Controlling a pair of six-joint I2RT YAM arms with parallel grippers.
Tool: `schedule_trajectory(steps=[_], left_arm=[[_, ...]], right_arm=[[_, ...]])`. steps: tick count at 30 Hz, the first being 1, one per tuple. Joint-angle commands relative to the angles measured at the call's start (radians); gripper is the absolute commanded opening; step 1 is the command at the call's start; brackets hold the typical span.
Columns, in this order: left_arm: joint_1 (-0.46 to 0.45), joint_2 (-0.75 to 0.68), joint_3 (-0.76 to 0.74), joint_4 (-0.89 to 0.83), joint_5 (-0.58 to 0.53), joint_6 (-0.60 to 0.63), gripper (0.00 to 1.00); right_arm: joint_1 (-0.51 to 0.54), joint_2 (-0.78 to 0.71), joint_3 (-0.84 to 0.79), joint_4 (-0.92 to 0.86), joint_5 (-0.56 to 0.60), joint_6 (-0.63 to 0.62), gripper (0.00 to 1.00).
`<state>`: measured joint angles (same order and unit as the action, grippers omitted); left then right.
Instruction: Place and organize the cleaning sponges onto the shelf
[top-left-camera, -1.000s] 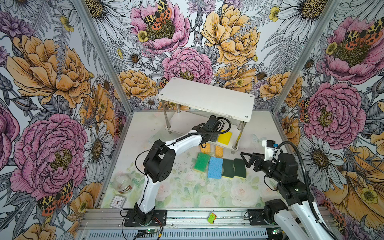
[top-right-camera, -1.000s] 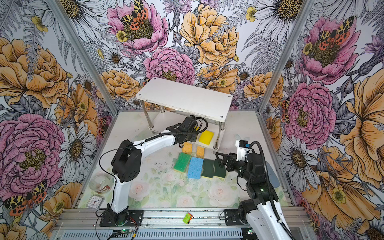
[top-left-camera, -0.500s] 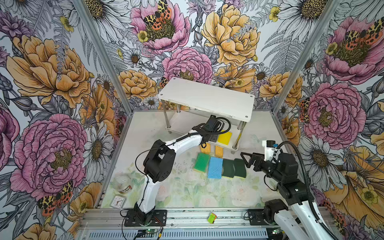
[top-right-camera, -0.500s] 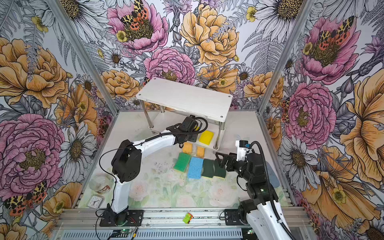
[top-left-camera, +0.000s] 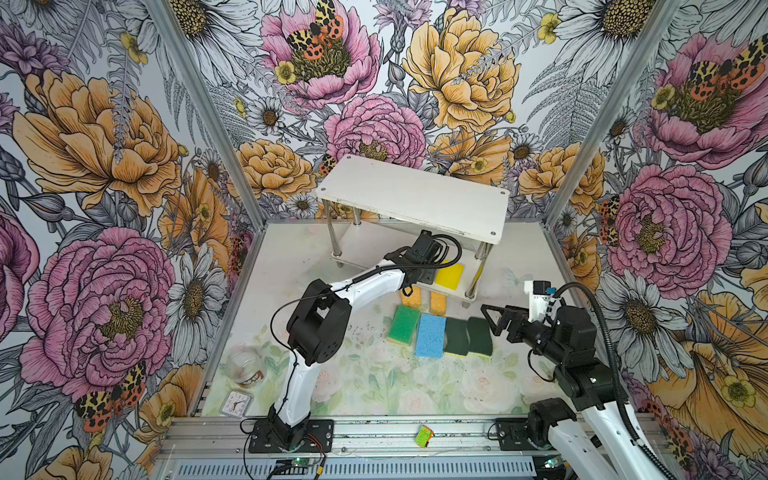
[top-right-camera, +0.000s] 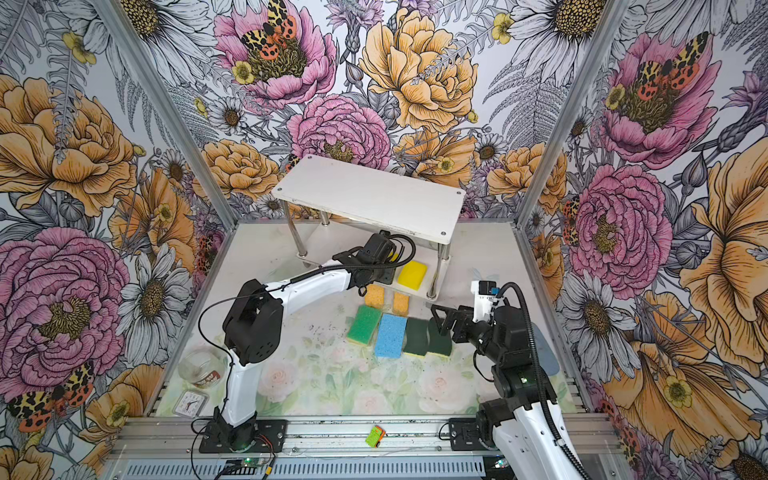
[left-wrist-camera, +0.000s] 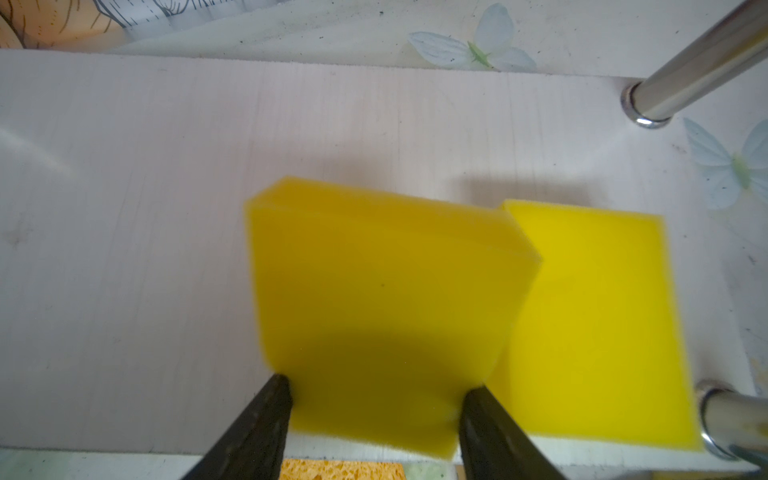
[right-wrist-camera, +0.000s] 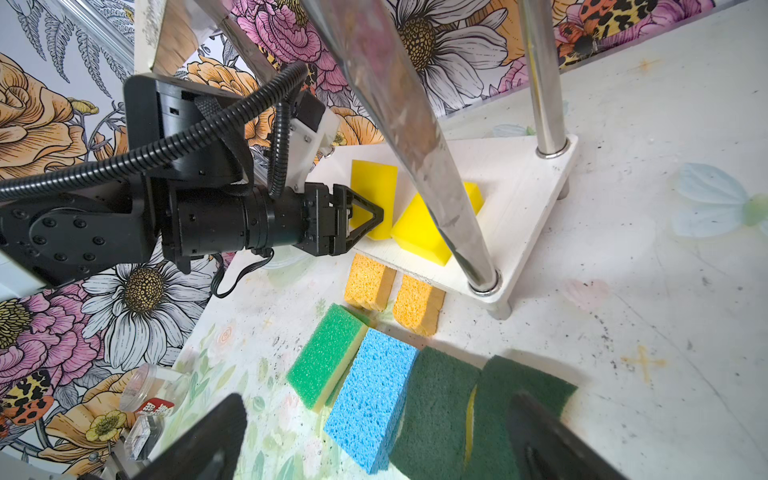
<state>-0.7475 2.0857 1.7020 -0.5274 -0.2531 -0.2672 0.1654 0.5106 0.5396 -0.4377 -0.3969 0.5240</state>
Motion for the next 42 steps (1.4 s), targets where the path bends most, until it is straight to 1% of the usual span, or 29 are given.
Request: schedule_trajectory(steps=[1, 31, 34, 36, 42], left_arm=[[0.011, -0.015, 0.008, 0.000, 0.015, -0.018, 0.63], [0.011, -0.020, 0.001, 0.000, 0.013, -0.018, 0.64], [0.012, -0.020, 0.002, -0.001, 0.014, -0.019, 0.65], [0.012, -0.019, 0.003, 0.000, 0.016, -0.019, 0.67], [0.012, -0.020, 0.003, -0.001, 0.012, -0.018, 0.67]], right_arm=[[0.006, -0.010, 0.000, 0.001, 0.007, 0.002, 1.00], [0.006, -0.016, -0.007, 0.001, 0.005, 0.005, 1.00], [0.005, -0.017, -0.009, 0.000, 0.006, 0.005, 1.00], [0.006, -0.017, -0.010, 0.001, 0.005, 0.005, 1.00], [0.005, -0.017, -0.010, -0.001, 0.005, 0.005, 1.00]])
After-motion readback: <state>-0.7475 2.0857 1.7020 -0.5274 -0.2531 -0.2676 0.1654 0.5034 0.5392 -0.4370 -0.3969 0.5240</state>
